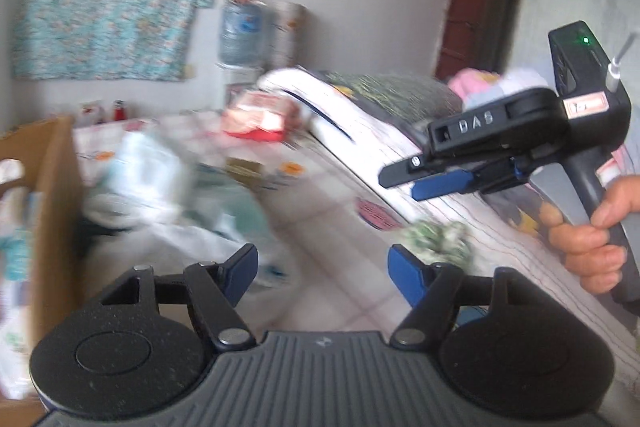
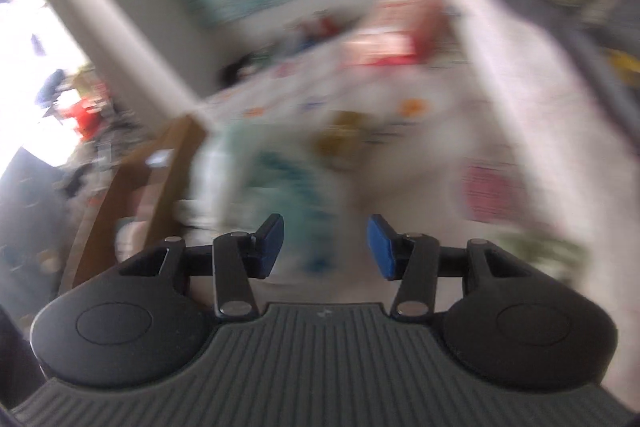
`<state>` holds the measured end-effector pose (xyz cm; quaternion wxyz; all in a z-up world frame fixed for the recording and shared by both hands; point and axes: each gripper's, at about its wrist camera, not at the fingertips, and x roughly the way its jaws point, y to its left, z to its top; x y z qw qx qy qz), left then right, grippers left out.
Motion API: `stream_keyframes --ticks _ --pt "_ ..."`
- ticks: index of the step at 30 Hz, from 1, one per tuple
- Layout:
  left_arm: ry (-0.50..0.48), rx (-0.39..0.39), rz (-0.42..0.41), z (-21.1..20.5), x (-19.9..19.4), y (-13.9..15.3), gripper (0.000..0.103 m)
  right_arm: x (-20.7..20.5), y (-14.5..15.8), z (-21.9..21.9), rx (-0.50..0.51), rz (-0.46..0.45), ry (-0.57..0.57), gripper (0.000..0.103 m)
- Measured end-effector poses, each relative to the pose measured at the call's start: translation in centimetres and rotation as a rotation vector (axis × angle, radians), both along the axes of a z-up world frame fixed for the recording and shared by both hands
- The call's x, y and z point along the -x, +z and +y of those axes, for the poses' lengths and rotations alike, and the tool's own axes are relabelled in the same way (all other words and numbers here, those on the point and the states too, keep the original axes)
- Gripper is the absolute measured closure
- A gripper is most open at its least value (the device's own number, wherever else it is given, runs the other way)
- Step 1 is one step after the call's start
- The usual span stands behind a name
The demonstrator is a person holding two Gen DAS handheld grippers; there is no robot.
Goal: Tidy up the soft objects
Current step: 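Reach the right tool to the green tie-dye scrunchie on the bed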
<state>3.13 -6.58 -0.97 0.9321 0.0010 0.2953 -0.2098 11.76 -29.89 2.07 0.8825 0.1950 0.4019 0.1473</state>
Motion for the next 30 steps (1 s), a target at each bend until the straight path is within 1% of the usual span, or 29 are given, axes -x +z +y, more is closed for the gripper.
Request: stream_keyframes --ticks 3,7,8,10,11,13,15,17,18,20,25,26,30 --pt "-0.027 -0.031 0.015 -2.6 -0.1 -2.1 0.031 1.0 -3.1 -2.3 0.045 0.044 -0.064 0.057" --pt "-0.053 -0.081 0.051 -4.0 0.0 -4.3 0.031 0.9 -7.7 -3.0 0.111 0.112 -0.127 0.057" --pt "-0.054 -0.096 0.057 -4.2 0.2 -4.5 0.031 0.4 -8.9 -2.7 0.115 0.137 -0.129 0.057" --pt "-0.051 -0.130 0.079 -4.1 0.1 -5.2 0.031 0.4 -9.9 -2.0 0.092 0.170 -0.107 0.057" --pt "-0.046 -0.142 0.091 -4.0 0.2 -5.5 0.031 0.4 -10.0 -1.3 0.080 0.169 -0.080 0.057" --pt "-0.036 -0.140 0.120 -3.5 0.3 -6.0 0.031 0.4 -10.1 0.6 0.047 0.172 -0.013 0.057" --pt "-0.026 -0.134 0.148 -3.0 0.3 -6.4 0.031 0.2 -10.6 2.1 -0.041 0.200 0.056 0.057" --pt "-0.008 -0.138 0.159 -2.6 0.5 -6.5 0.031 -0.1 -10.9 3.5 -0.134 0.240 0.121 0.057" --pt "0.000 -0.139 0.161 -2.5 0.4 -6.6 0.031 -0.2 -11.0 4.0 -0.167 0.254 0.145 0.057" --pt "0.012 -0.137 0.163 -2.2 0.3 -6.6 0.030 0.0 -10.8 4.8 -0.188 0.255 0.177 0.056" --pt "0.015 -0.119 0.160 -1.8 0.2 -6.5 0.030 0.0 -9.7 4.4 -0.186 0.208 0.202 0.047" --pt "0.014 -0.112 0.165 -1.6 0.2 -6.5 0.030 0.0 -8.9 4.1 -0.199 0.199 0.202 0.047" --pt "0.020 -0.064 0.189 -0.8 0.0 -6.5 0.030 -0.3 -8.4 1.7 -0.272 0.173 0.175 0.046"
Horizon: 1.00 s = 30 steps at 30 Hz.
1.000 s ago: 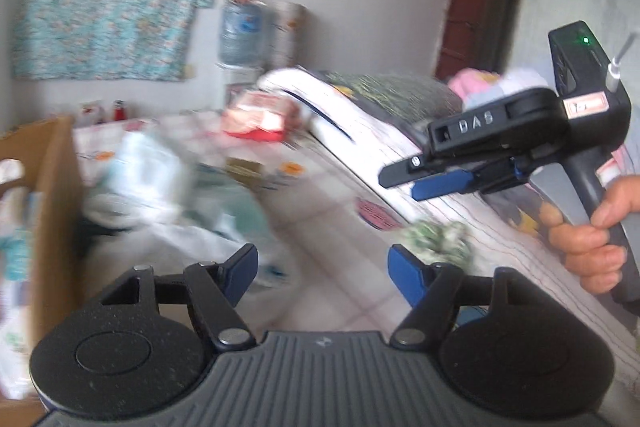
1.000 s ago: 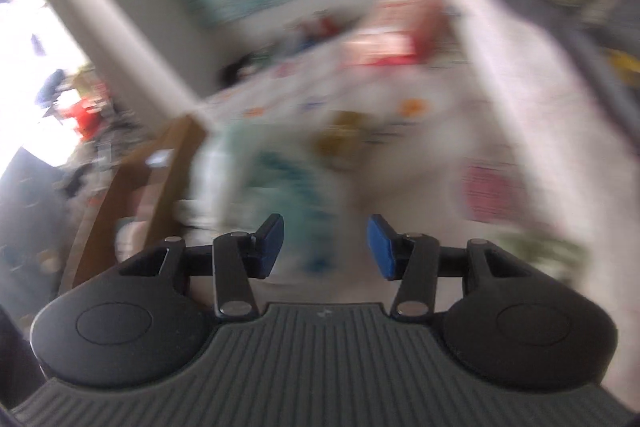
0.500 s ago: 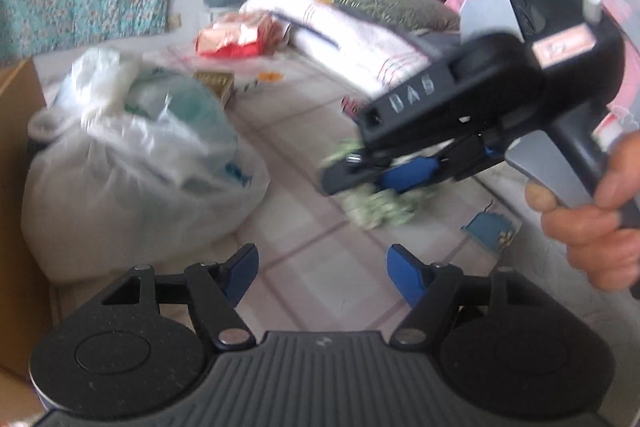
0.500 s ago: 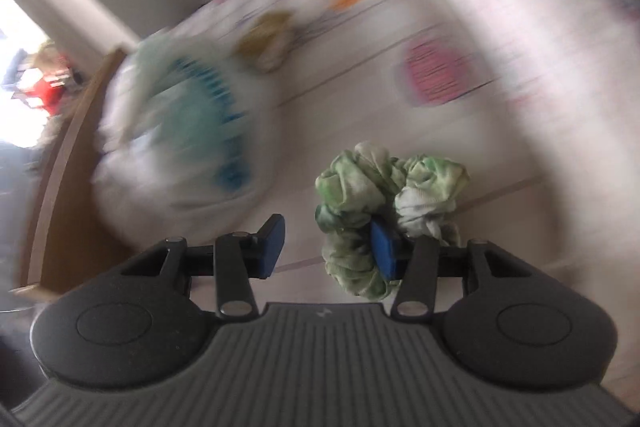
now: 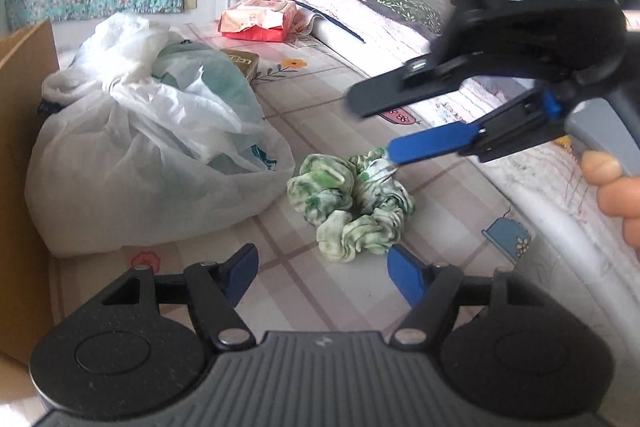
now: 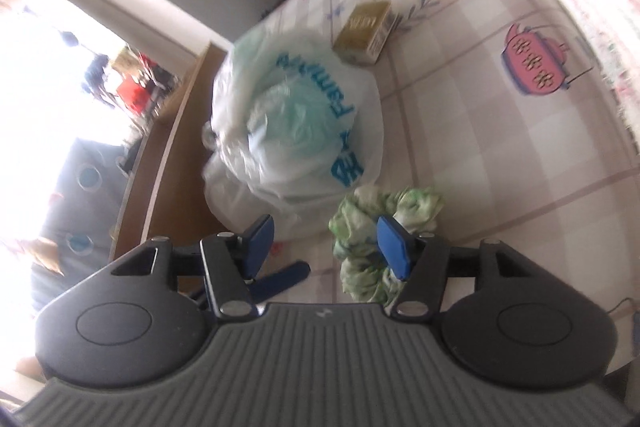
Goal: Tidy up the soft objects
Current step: 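Reach the right tool to the green tie-dye scrunchie on the bed, then close the right tool on the green scrunchie and lift it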
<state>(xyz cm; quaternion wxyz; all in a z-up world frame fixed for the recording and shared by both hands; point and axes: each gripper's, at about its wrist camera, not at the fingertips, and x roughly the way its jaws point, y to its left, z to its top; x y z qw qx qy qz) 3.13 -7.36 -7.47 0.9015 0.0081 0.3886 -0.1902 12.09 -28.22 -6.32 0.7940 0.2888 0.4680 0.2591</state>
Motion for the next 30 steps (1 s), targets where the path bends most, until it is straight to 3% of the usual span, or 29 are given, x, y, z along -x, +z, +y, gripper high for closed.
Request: stream_keyframes --ticks 4,11,18,24,30 --pt "0.004 -0.027 0.000 -0.2 -0.5 -0.1 0.030 -0.1 0.2 -2.3 0.015 -0.023 -0.062 0.046" --pt "-0.062 -0.168 -0.044 -3.3 -1.8 -0.5 0.030 -1.2 -2.0 -2.7 0.093 -0.006 -0.107 0.047" --pt "-0.080 -0.156 -0.026 -4.4 -3.0 -0.9 0.031 -1.4 -4.1 -1.7 0.069 0.035 -0.078 0.060" --pt "-0.073 -0.143 -0.023 -4.9 -3.7 -1.0 0.048 -1.7 -4.7 -1.4 0.050 0.057 -0.077 0.080" --pt "-0.070 -0.129 -0.014 -4.9 -3.9 -0.8 0.067 -1.8 -4.9 -1.4 0.045 0.068 -0.083 0.087"
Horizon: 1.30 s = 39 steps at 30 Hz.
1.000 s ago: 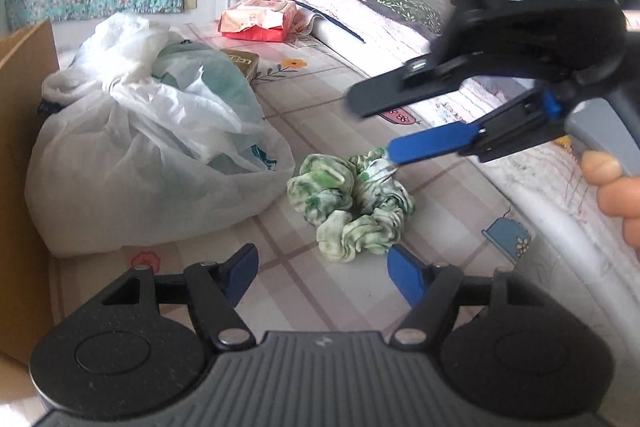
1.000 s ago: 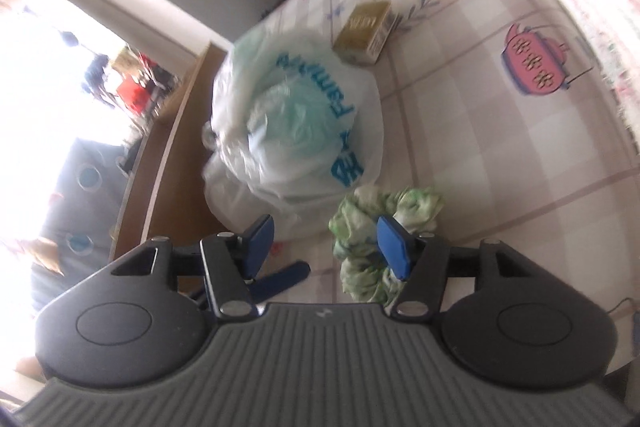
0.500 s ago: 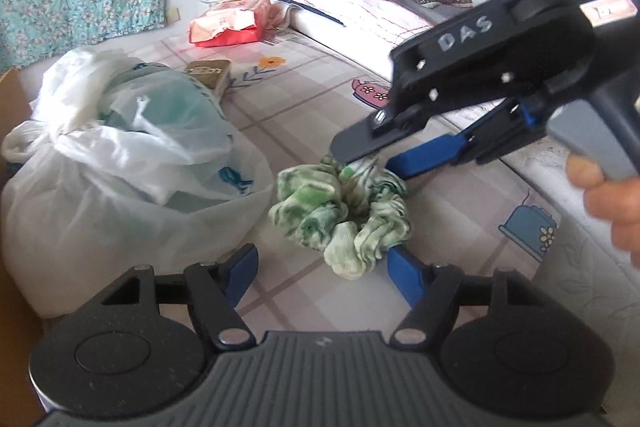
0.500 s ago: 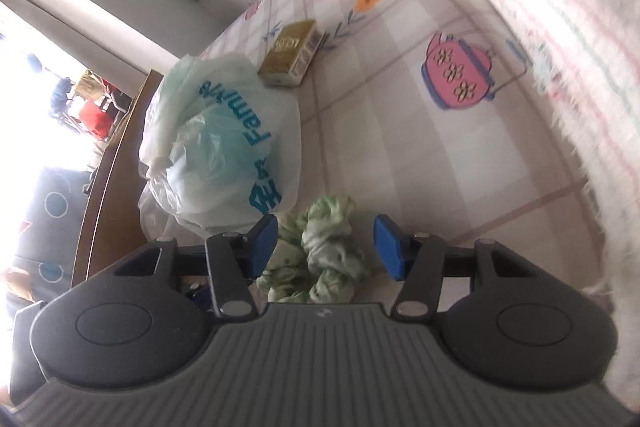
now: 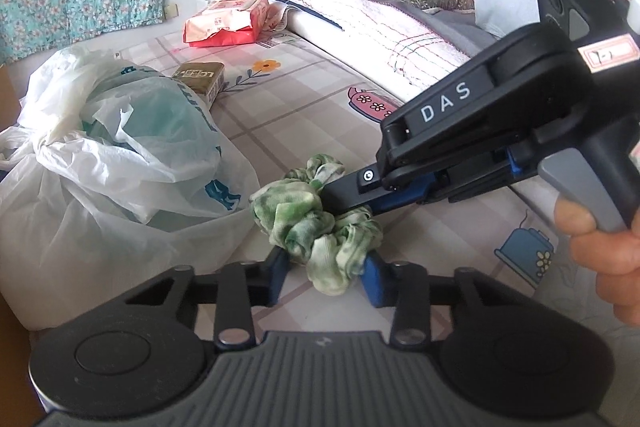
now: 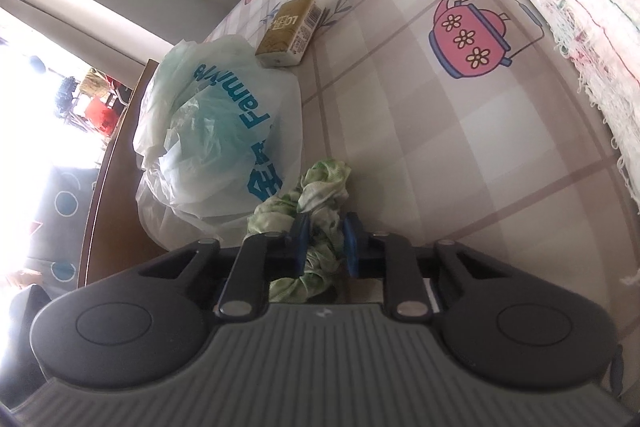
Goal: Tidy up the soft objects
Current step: 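Close the right tool on the green scrunchie and lift it, then carry the green scrunchie with the right tool into the box and release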
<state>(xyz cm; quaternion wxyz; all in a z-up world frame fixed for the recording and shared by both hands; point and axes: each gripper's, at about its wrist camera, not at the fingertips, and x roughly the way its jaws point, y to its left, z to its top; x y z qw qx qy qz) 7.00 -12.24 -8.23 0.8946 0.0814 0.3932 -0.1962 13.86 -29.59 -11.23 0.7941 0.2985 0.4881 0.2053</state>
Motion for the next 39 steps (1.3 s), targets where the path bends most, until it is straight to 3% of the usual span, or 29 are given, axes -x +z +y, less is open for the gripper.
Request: stream_keyframes --ticks 5,17,26,30,34,39 --pt "0.007 0.015 0.004 0.1 0.2 0.3 0.076 0.2 0.5 -0.2 -0.007 -0.011 -0.008 0.088" --pt "0.012 0.078 -0.040 1.1 1.8 3.0 0.080 1.5 2.9 -0.4 -0.040 -0.058 -0.018 0.088" --pt "0.045 0.100 -0.180 4.2 3.7 7.3 0.080 1.7 7.8 2.0 -0.042 -0.168 0.042 0.088" --pt "0.129 0.080 -0.266 8.0 4.6 10.0 0.080 0.7 11.1 6.2 -0.052 -0.248 0.144 0.088" --pt "0.245 0.030 -0.328 13.2 6.0 12.7 0.080 -0.6 14.2 13.4 -0.072 -0.323 0.300 0.088" --pt "0.426 -0.005 -0.282 20.6 7.8 14.0 0.080 -1.4 16.2 24.3 -0.071 -0.353 0.530 0.088"
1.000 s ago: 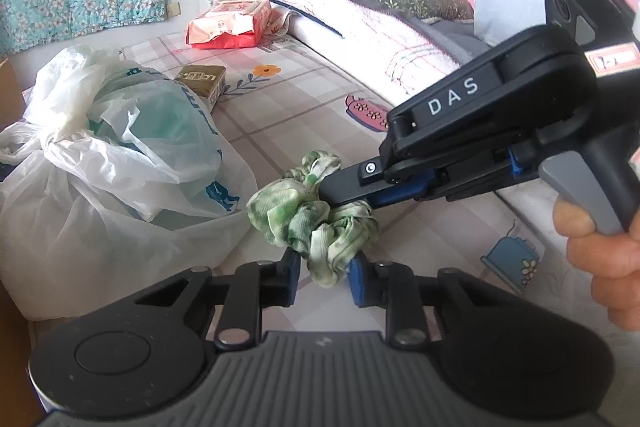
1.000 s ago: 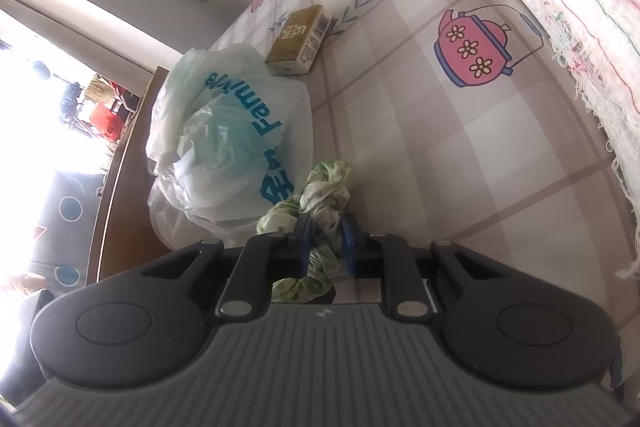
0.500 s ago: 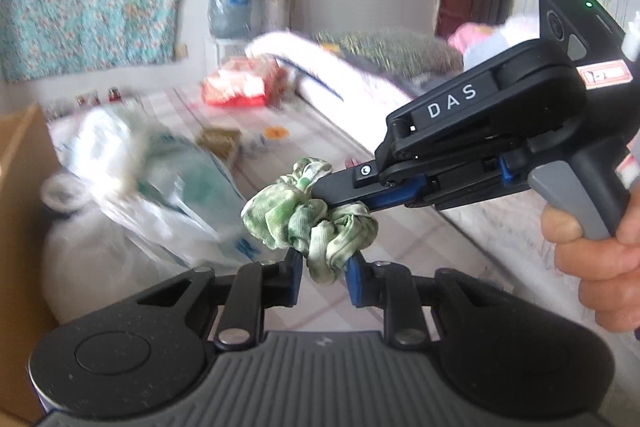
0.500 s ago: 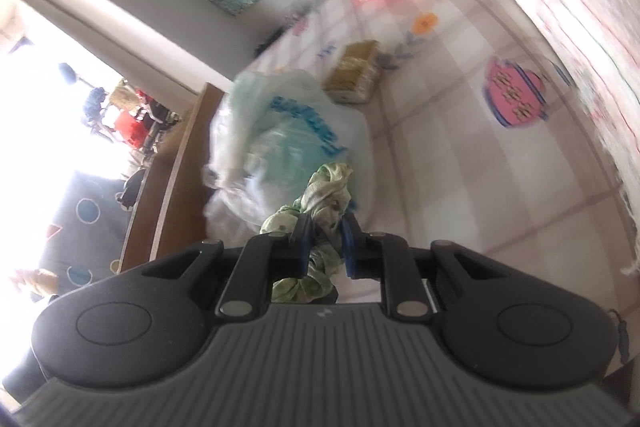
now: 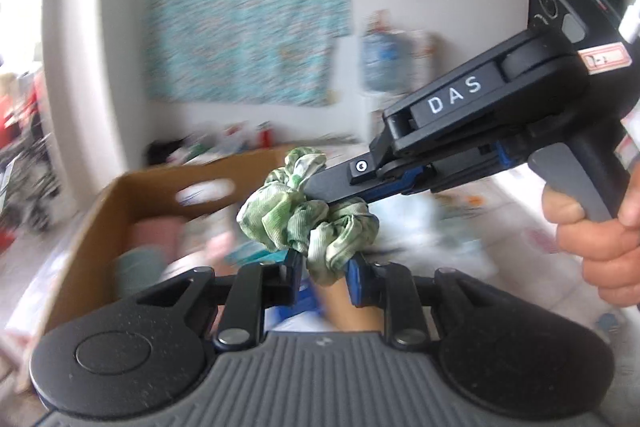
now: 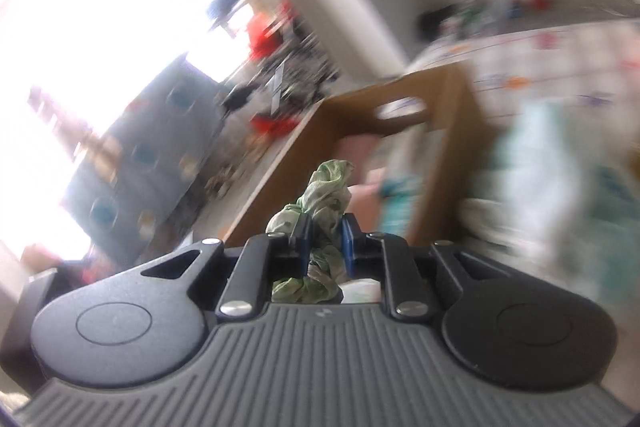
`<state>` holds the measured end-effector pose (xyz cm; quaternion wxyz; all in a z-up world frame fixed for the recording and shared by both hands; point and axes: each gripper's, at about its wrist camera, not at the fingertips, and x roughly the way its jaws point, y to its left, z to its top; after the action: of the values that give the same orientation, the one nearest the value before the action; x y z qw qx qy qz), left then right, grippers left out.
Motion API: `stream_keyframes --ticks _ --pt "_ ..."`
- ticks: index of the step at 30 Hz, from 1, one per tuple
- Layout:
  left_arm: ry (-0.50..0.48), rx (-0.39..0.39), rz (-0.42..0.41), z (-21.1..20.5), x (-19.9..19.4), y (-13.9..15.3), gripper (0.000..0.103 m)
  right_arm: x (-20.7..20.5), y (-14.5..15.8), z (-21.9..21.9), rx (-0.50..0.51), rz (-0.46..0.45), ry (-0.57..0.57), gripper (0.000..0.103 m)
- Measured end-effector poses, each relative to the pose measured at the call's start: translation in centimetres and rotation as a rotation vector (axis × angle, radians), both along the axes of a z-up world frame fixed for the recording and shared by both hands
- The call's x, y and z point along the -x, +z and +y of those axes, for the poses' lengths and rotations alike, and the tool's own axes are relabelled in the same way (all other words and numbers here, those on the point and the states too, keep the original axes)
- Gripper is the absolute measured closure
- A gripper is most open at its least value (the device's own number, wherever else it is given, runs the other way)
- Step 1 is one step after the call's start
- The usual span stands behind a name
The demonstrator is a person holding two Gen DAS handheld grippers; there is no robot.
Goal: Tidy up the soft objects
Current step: 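Carry the green scrunchie with the right tool into the box and release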
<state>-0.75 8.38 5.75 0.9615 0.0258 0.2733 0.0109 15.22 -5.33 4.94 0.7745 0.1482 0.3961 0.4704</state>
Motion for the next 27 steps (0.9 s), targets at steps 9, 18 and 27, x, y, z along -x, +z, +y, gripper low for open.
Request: stream_keyframes --ticks 9,18,27 --pt "0.207 0.216 0.297 10.8 -1.0 -3.9 0.080 -0.4 -3.4 16.5 0.216 0.095 0.281 0.088" --pt "0.191 0.241 0.411 13.0 -1.3 -4.6 0.071 -2.4 -8.1 21.4 0.381 0.238 0.372 0.087" --pt "0.157 0.224 0.402 13.3 -0.3 -3.5 0.052 -2.4 -11.3 22.9 0.485 0.277 0.439 0.086"
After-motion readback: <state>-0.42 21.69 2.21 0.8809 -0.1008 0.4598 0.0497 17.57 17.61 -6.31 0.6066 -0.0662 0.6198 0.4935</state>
